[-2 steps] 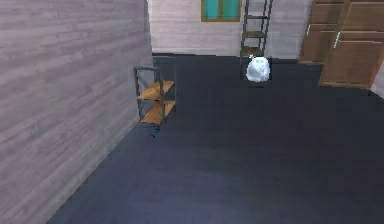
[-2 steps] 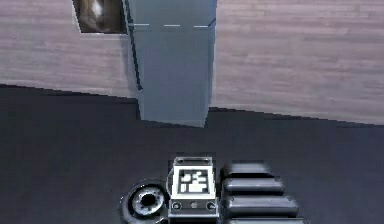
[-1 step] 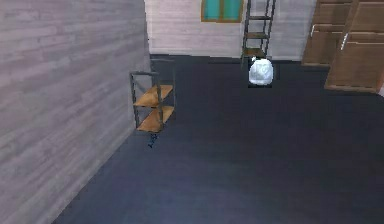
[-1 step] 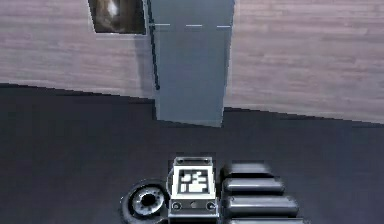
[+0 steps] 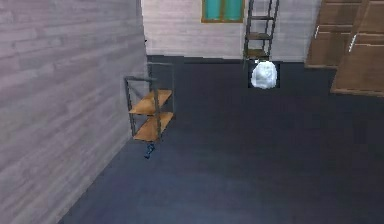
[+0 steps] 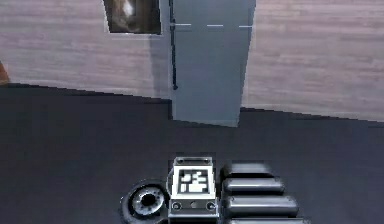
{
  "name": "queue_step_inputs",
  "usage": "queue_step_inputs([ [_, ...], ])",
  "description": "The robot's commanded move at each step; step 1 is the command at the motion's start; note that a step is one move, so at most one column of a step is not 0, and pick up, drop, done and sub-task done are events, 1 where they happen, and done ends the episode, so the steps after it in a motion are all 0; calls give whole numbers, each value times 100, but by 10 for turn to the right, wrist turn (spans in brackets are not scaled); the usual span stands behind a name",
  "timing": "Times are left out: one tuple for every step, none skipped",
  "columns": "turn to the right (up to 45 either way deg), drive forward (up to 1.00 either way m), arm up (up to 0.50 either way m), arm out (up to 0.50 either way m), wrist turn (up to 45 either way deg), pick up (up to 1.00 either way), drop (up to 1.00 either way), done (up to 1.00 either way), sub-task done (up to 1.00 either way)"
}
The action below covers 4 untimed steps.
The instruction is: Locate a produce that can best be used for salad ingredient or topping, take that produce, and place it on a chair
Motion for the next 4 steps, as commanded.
queue_step_inputs([
  [60,0,0,0,0,0,0,0,0],
  [0,100,0,0,0,0,0,0,0],
  [0,100,0,0,0,0,0,0,0],
  [0,75,0,0,0,0,0,0,0],
])
